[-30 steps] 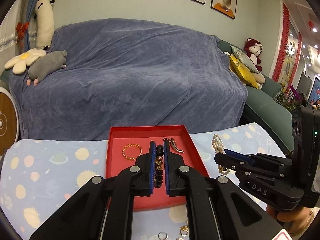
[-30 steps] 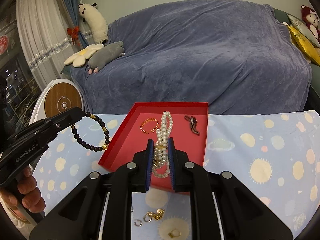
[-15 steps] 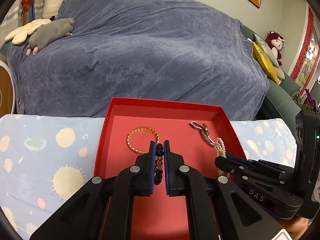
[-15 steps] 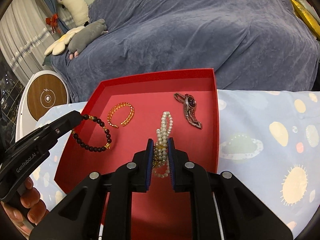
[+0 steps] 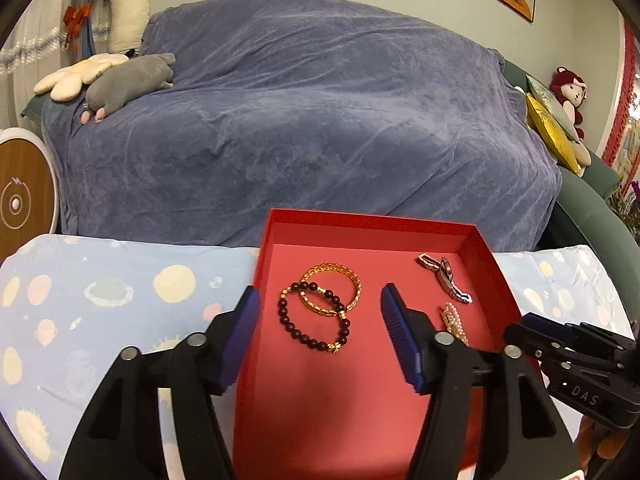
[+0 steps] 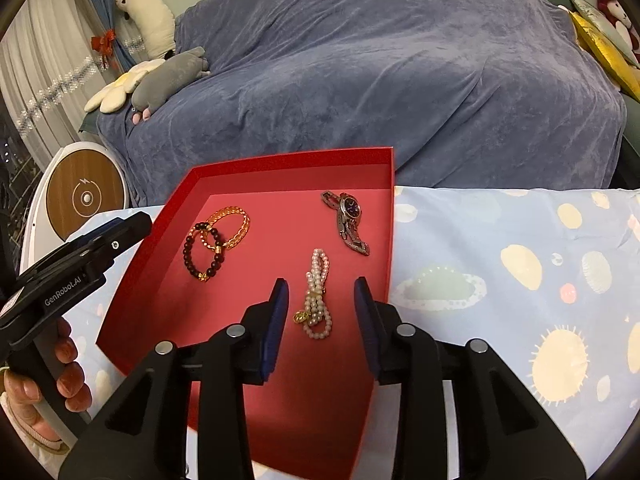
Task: Organize jewelry
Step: 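Lower the beaded bracelet and pearl necklace into the red box and open both tools, then grasp the gold link watch with the left tool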
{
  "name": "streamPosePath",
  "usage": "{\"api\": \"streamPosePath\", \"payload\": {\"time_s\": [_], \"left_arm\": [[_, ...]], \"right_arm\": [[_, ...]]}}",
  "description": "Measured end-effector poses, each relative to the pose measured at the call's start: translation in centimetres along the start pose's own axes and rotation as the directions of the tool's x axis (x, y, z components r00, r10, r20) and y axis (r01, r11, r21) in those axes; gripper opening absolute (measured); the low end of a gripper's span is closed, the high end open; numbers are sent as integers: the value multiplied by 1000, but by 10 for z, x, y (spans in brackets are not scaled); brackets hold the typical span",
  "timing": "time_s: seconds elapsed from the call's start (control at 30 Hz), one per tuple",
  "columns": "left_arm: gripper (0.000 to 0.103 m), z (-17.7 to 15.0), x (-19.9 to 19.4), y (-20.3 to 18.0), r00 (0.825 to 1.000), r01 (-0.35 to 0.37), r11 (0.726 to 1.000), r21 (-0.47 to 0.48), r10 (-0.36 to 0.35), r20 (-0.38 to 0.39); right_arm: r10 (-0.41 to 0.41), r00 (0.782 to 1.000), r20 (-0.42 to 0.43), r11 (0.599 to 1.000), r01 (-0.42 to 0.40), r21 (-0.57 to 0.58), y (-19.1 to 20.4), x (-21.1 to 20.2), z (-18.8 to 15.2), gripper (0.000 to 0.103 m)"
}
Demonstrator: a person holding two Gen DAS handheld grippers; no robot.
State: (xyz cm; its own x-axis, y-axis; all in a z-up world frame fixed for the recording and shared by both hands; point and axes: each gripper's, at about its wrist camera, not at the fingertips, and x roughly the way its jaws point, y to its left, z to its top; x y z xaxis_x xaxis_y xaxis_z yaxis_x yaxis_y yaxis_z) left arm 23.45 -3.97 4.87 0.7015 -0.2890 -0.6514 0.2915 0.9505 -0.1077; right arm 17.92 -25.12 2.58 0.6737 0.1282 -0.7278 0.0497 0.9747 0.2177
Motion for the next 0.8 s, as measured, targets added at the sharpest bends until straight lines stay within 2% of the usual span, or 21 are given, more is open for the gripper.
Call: {"api": "streamPosePath", "payload": {"time_s": [0.17,0.23,0.37,0.43,0.73,0.8], "left_arm": [[71,-7,-61,7,999,-4,1000,-9,4,39],[73,-14,-84,8,999,-15,1000,-2,15,47],[78,-40,-123,13,998,-51,999,1,51,31],[79,-59,-136,17,998,-55,998,-7,55,13],[80,-137,-146,15,991,-73,997,-39,69,-111],[80,-151,-144,10,989,-54,997,-49,47,-138]], "right_arm": [[-1,1000,31,999,2,-32,7,-60,-16,42],[14,999,36,999,-13,-30,10,-83,-26,42],[47,997,54,999,-48,8,12,-118,-57,51],[53,997,50,998,-54,22,13,-128,-74,51],[29,1000,6,1000,-29,-1,29,-142,-134,51],[34,999,-12,999,-34,-11,33,-137,-145,51]]}}
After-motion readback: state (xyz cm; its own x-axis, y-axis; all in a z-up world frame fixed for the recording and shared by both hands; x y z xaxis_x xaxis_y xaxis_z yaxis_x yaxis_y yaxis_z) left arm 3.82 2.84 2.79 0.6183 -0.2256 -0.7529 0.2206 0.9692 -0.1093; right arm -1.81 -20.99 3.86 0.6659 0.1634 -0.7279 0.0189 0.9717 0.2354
